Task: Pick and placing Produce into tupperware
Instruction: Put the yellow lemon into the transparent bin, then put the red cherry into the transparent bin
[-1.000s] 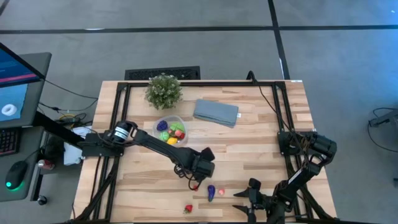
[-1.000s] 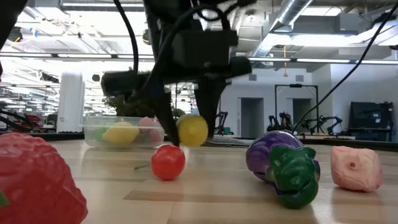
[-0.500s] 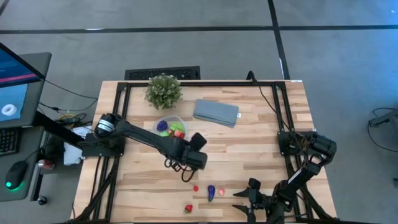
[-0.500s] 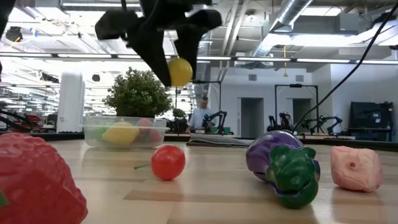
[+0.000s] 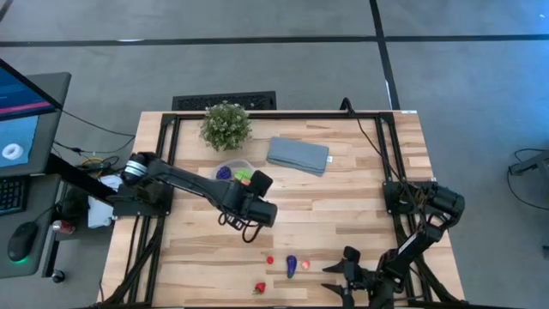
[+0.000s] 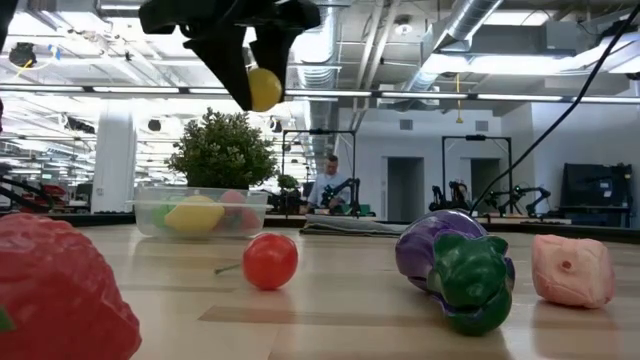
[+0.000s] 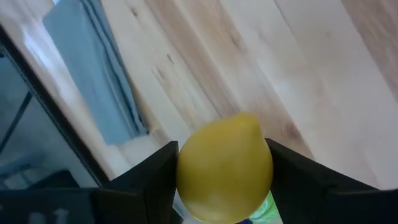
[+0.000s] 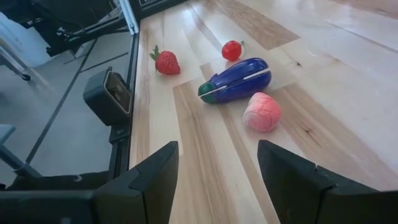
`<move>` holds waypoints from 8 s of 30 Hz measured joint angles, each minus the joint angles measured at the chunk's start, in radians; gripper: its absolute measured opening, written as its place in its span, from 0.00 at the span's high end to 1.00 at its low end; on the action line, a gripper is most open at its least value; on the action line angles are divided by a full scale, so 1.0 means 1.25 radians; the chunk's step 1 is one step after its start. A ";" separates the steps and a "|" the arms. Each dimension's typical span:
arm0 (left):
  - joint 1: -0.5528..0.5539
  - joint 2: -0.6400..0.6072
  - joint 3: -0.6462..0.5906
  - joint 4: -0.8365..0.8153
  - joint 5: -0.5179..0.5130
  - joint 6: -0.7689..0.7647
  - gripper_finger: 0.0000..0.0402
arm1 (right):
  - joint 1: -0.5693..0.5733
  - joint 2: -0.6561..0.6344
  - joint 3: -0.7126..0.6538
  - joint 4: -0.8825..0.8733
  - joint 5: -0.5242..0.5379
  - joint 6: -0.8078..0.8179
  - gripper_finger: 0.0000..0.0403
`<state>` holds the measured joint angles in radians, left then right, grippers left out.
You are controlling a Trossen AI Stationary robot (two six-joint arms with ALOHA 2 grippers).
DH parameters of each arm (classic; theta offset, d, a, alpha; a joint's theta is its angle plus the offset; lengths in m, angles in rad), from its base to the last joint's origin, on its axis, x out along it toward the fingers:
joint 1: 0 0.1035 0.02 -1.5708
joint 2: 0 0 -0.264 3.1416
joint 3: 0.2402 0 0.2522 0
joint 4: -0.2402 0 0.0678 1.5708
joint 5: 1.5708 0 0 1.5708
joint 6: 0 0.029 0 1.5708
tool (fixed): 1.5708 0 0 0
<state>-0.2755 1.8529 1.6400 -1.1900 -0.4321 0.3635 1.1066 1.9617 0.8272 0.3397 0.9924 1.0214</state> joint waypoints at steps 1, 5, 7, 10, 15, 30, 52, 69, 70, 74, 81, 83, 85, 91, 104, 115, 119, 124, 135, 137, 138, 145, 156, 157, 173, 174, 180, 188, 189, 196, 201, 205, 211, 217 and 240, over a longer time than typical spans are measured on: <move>0.001 -0.004 -0.005 0.000 -0.003 -0.002 0.49 | 0.002 0.000 0.000 0.000 0.000 0.000 0.39; 0.010 -0.010 -0.031 -0.003 -0.007 -0.020 0.50 | 0.005 0.000 0.000 0.000 0.000 0.000 0.39; 0.015 -0.022 -0.054 -0.001 -0.015 -0.026 0.49 | 0.005 0.000 0.000 0.000 0.001 0.000 0.39; 0.027 -0.046 -0.093 0.006 -0.017 -0.044 0.49 | 0.005 0.000 0.000 0.000 0.001 0.000 0.39; 0.048 -0.138 -0.198 0.086 -0.023 -0.067 0.49 | 0.005 0.000 0.000 0.000 0.002 0.000 0.39; 0.001 -0.531 -0.685 0.527 -0.147 -0.198 0.49 | -0.004 0.000 0.000 -0.004 0.002 -0.001 0.39; -0.105 -0.614 -1.040 0.965 -0.367 -0.333 0.49 | -0.021 0.000 0.000 -0.008 0.001 -0.006 0.39; -0.010 -0.614 -1.091 0.967 -0.304 -0.334 0.49 | -0.025 0.000 0.000 -0.008 0.000 -0.006 0.39; -0.001 -0.614 -1.091 0.966 -0.293 -0.334 0.49 | -0.025 0.000 0.000 -0.008 0.000 -0.006 0.39; 0.028 -0.614 -1.091 0.967 -0.265 -0.334 0.47 | -0.025 0.000 0.000 -0.008 0.000 -0.006 0.39; 0.044 -0.614 -1.091 0.979 -0.266 -0.320 0.40 | -0.025 0.000 0.000 -0.007 0.000 -0.006 0.39; 0.044 -0.614 -1.091 0.992 -0.266 -0.309 0.38 | -0.025 0.000 0.000 -0.007 0.000 -0.006 0.39; 0.044 -0.614 -1.091 1.010 -0.267 -0.295 0.38 | -0.025 0.000 0.000 -0.008 0.000 -0.007 0.39; 0.039 -0.614 -1.091 1.083 -0.251 -0.254 0.38 | -0.025 0.000 0.000 -0.007 0.000 -0.006 0.39; -0.139 -0.614 -1.090 1.251 -0.101 -0.272 0.38 | -0.025 0.000 0.000 -0.009 -0.003 -0.006 0.39; -0.285 -0.517 -1.090 1.422 -0.088 -0.274 0.38 | -0.049 0.000 0.000 -0.013 -0.022 -0.007 0.39; -0.288 -0.403 -1.069 1.487 -0.076 -0.277 0.38 | -0.058 0.000 0.000 -0.013 -0.040 -0.008 0.39; -0.287 -0.259 -0.978 1.512 -0.038 -0.241 0.38 | -0.060 0.000 0.000 -0.012 -0.042 -0.009 0.39; -0.257 -0.092 -0.771 1.413 0.109 -0.162 0.38 | -0.058 0.000 0.000 -0.007 -0.042 -0.007 0.39; -0.247 -0.078 -0.747 1.375 0.126 -0.162 0.38 | -0.057 0.000 0.000 -0.007 -0.043 -0.007 0.39; -0.242 -0.074 -0.737 1.363 0.137 -0.162 0.38 | -0.056 0.000 0.000 -0.007 -0.043 -0.007 0.39; -0.205 -0.066 -0.723 1.355 0.205 -0.162 0.38 | -0.048 0.000 0.000 -0.001 -0.042 -0.007 0.39; -0.189 -0.066 -0.714 1.359 0.258 -0.160 0.44 | -0.048 0.000 0.000 -0.001 -0.042 -0.008 0.39; -0.188 -0.066 -0.714 1.356 0.258 -0.160 0.44 | -0.048 0.000 0.000 -0.001 -0.042 -0.009 0.39; -0.188 0.037 -0.647 1.358 0.255 -0.124 0.44 | -0.050 0.000 0.002 0.013 -0.042 -0.022 0.39; -0.184 0.040 -0.643 1.357 0.255 -0.124 0.44 | -0.050 0.000 0.003 0.013 -0.042 -0.022 0.39; -0.176 0.060 -0.624 1.343 0.276 -0.121 0.44 | -0.048 0.000 0.003 0.010 -0.042 -0.027 0.39; -0.167 0.079 -0.610 1.322 0.278 -0.117 0.44 | -0.048 0.000 0.003 0.011 -0.042 -0.027 0.39; -0.166 0.079 -0.610 1.319 0.279 -0.117 0.44 | -0.048 0.000 0.003 0.011 -0.042 -0.028 0.39; -0.158 0.091 -0.608 1.322 0.313 -0.128 0.44 | -0.048 0.000 0.003 0.011 -0.042 -0.028 0.39; -0.158 0.117 -0.584 1.323 0.321 -0.130 0.44 | -0.048 0.000 0.003 0.010 -0.042 -0.026 0.39; -0.156 0.116 -0.583 1.319 0.324 -0.128 0.44 | -0.048 0.000 0.003 0.011 -0.042 -0.024 0.39; -0.155 0.116 -0.582 1.315 0.329 -0.125 0.46 | -0.046 0.000 0.003 0.010 -0.042 -0.025 0.39; -0.155 0.116 -0.582 1.314 0.328 -0.125 0.53 | -0.046 0.000 0.003 0.008 -0.042 -0.027 0.39; -0.156 0.115 -0.582 1.305 0.286 -0.098 0.72 | -0.046 0.000 0.003 0.008 -0.042 -0.027 0.39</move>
<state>-0.4705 1.9965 0.9123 0.4408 -0.0742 0.2404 1.0492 1.9617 0.8310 0.3496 0.9398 0.9871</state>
